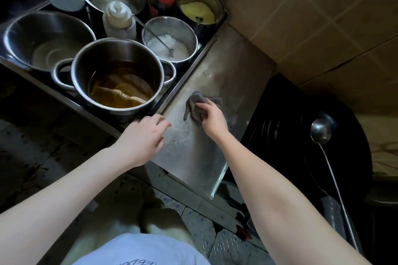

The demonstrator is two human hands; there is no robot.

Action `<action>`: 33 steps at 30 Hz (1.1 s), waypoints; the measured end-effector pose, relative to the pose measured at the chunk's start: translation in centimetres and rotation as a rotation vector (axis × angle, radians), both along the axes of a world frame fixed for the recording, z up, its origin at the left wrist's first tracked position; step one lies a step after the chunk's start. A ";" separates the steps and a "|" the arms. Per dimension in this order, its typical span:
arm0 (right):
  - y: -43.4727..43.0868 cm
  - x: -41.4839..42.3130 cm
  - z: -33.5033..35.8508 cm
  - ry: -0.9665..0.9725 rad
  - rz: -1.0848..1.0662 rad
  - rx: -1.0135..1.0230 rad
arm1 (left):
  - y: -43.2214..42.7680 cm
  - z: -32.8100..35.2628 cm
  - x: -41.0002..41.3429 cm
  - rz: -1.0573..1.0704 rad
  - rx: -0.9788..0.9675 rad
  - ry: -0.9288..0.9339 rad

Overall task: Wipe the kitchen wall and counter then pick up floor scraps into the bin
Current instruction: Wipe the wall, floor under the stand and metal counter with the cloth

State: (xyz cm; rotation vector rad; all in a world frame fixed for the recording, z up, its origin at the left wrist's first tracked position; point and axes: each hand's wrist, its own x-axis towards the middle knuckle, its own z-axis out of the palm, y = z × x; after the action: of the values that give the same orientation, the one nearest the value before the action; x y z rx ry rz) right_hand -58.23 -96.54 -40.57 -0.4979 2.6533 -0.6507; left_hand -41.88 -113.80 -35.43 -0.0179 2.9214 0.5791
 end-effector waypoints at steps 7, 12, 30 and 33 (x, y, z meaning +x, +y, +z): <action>4.9 -2.9 0.0 0.041 -0.392 -0.002 | 0.4 0.2 -1.8 -0.023 0.016 -0.015; 2.3 -3.1 -0.3 0.006 -0.378 -0.012 | 0.4 -0.1 -2.4 -0.022 0.020 -0.014; -3.4 0.2 0.1 -0.005 0.072 -0.018 | 0.2 -0.9 -1.7 0.070 0.049 -0.010; -2.8 1.6 -0.2 -0.014 0.068 -0.018 | 0.5 -0.8 -1.2 0.075 0.034 -0.008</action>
State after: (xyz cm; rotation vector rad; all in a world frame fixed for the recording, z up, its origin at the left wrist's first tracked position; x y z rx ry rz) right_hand -56.61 -99.36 -40.74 -0.5841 2.6069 -0.6550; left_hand -43.10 -113.34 -36.23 -0.1263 2.9134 0.6379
